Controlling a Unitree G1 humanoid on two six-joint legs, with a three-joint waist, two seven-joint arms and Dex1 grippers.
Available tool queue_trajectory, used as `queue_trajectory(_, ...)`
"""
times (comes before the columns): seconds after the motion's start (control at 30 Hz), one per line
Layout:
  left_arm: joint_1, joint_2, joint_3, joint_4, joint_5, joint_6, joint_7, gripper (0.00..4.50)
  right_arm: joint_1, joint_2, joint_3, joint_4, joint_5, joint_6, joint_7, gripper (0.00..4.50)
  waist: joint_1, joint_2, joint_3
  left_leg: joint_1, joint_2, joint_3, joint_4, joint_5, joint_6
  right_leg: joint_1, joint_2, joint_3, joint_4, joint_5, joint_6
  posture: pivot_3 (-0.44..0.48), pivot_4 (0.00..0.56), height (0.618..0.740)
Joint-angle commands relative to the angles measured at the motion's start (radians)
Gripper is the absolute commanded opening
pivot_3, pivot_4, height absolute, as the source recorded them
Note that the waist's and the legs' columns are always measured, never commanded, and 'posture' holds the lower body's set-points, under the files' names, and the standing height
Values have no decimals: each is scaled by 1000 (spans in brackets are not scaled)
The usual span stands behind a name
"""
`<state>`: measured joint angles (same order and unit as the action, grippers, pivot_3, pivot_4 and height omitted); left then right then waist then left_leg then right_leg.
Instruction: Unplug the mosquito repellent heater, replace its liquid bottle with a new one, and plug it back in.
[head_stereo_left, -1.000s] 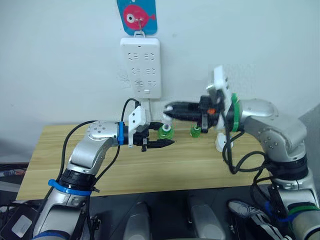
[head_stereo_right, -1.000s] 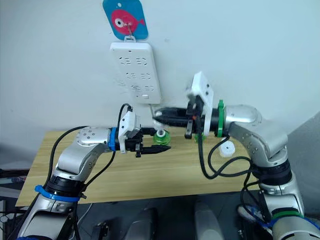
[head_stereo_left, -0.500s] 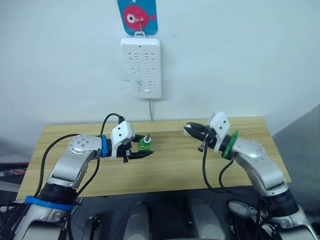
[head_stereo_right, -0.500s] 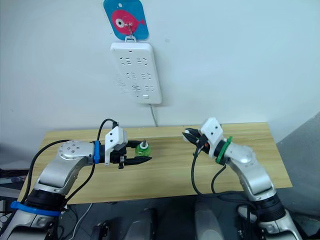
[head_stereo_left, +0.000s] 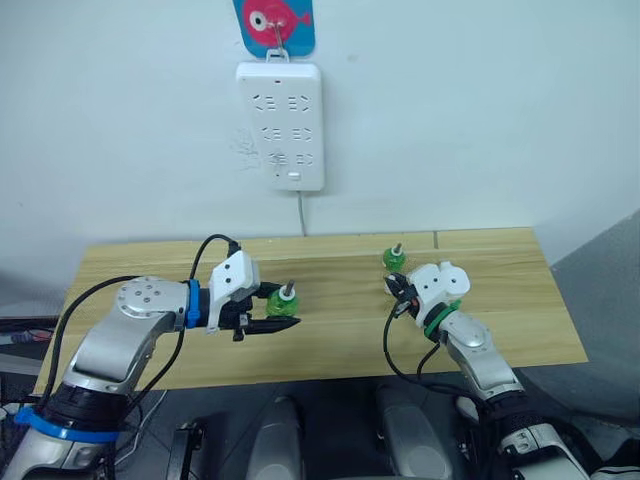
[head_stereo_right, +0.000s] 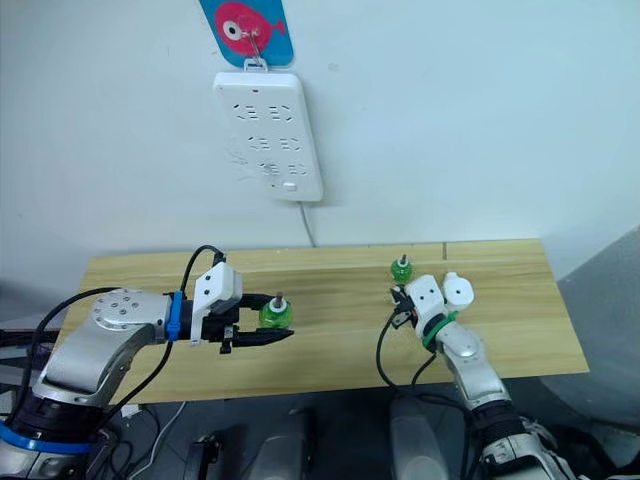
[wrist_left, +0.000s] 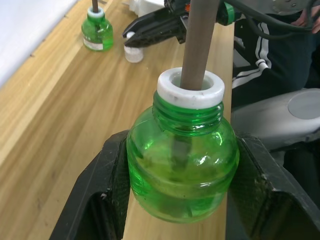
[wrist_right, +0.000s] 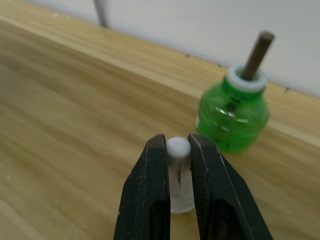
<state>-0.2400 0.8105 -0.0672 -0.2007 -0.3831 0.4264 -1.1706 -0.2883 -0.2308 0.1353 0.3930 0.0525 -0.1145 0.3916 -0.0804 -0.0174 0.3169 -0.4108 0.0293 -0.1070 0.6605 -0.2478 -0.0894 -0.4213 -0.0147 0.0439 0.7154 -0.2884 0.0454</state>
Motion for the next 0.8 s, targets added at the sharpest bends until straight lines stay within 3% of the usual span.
queue_trajectory(0.03, 14, 23, 34, -48, -26, 2, -11, 2342, 9, 13, -36, 10, 13, -27, -8, 983, 0, 0, 4, 0, 0, 0, 0, 0, 0, 0, 0, 0, 0, 0, 0, -13, 373, 725)
queue_trajectory(0.2, 14, 18, 22, -52, -34, 6, -8, 2342, 37, 32, -80, -68, 84, 17, 22, 2743, 0, 2, 12, 0, 0, 0, 0, 0, 0, 0, 0, 0, 0, 0, 0, -37, 359, 725)
queue_trajectory(0.37, -46, -46, -9, -7, -28, -10, 5, 2342, 45, -40, -76, -394, 136, 160, 98, 4480, -1, 2, 12, 0, 0, 0, 0, 0, 0, 0, 0, 0, 0, 0, 0, -86, 311, 725)
queue_trajectory(0.5, -128, -112, -30, 42, -37, -20, -16, 2342, -21, -154, -51, -681, 292, 441, 227, 4500, -3, 2, 12, -1, 0, 0, 1, 0, 0, 0, 0, 0, 0, 0, 0, -115, 281, 725)
queue_trajectory(0.6, -199, -162, -47, 81, -38, -32, -29, 2342, -93, -224, -38, -806, 441, 656, 298, 4500, -4, 0, 9, -1, 0, -1, 0, 0, 0, 0, 0, -2, -1, 0, 0, -128, 263, 725)
queue_trajectory(0.8, -308, -220, -63, 109, -65, -25, -79, 2342, -223, -266, -46, -871, 631, 875, 365, 4500, -7, -2, 5, -4, -1, -2, 1, 0, 0, -1, -1, -3, -2, 0, 0, -143, 223, 725)
